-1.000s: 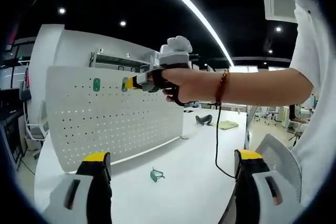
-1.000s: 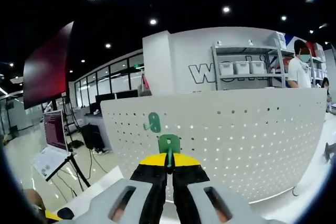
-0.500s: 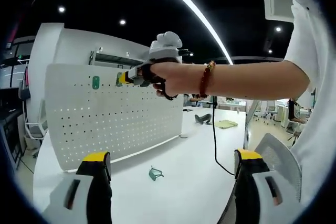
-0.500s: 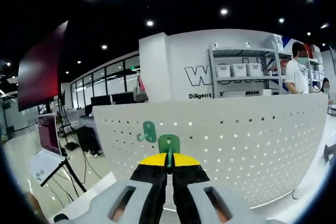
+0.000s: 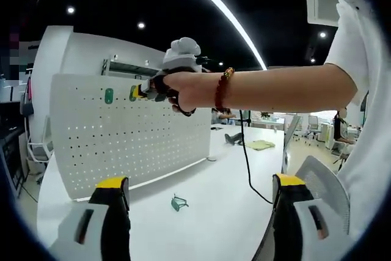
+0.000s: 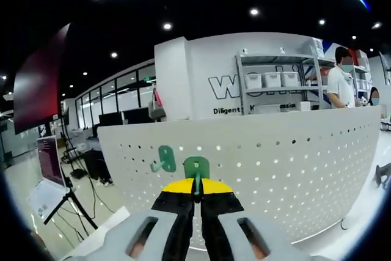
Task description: Insert the hook assembly into the mounting plate slot until the hook locks in place.
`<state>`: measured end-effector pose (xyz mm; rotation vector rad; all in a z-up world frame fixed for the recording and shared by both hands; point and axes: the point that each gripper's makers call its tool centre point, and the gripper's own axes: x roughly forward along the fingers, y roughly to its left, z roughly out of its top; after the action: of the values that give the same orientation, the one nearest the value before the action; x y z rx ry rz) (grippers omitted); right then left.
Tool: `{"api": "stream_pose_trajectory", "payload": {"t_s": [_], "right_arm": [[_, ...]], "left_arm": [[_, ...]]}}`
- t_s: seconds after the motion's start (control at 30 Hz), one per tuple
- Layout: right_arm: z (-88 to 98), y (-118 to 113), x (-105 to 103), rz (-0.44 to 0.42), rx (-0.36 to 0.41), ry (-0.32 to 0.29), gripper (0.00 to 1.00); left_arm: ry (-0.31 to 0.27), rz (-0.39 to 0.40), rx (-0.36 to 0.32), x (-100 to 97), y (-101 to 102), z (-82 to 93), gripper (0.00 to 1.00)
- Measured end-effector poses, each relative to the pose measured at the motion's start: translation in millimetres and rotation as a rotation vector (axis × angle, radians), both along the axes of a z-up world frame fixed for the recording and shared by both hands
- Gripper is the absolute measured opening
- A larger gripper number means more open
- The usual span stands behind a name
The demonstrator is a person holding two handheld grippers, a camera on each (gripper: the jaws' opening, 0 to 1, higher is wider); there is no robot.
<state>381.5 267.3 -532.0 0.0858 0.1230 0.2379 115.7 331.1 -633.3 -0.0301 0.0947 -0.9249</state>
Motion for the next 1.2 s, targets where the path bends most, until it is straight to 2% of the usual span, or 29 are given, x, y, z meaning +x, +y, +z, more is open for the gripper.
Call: {"api": "stream_pose_trajectory", "payload": {"t_s": [0.2, 0.53, 0.73, 0.8, 0.87, 1.2], "right_arm": [[2.5, 3, 7, -0.007, 0.008, -0.003, 0.01], [3.1, 3, 25, -0.024, 0.042, 0.015, 0.01], [1.3, 4, 29, -0.031, 0.043, 0.022, 0.01], [1.9, 4, 31, -0.037, 0.064, 0.023, 0.01], [2.3, 4, 32, -0.039, 0.049, 0.019, 0.01], [1.3, 4, 38, -0.046, 0.046, 0.029, 0.01]], "left_arm": [[-0.017, 0.006, -0.012, 1.3, 3, 7.0, 1.0], [-0.009, 0.016, -0.005, 2.1, 7, 4.2, 1.0], [-0.007, 0.022, -0.005, 4.3, 8, 4.0, 1.0], [-0.004, 0.019, -0.014, 4.8, 9, 4.1, 1.0], [0.004, 0.017, -0.032, 4.9, 10, 4.2, 1.0], [-0.001, 0.027, -0.026, 6.6, 15, 4.4, 1.0]]}}
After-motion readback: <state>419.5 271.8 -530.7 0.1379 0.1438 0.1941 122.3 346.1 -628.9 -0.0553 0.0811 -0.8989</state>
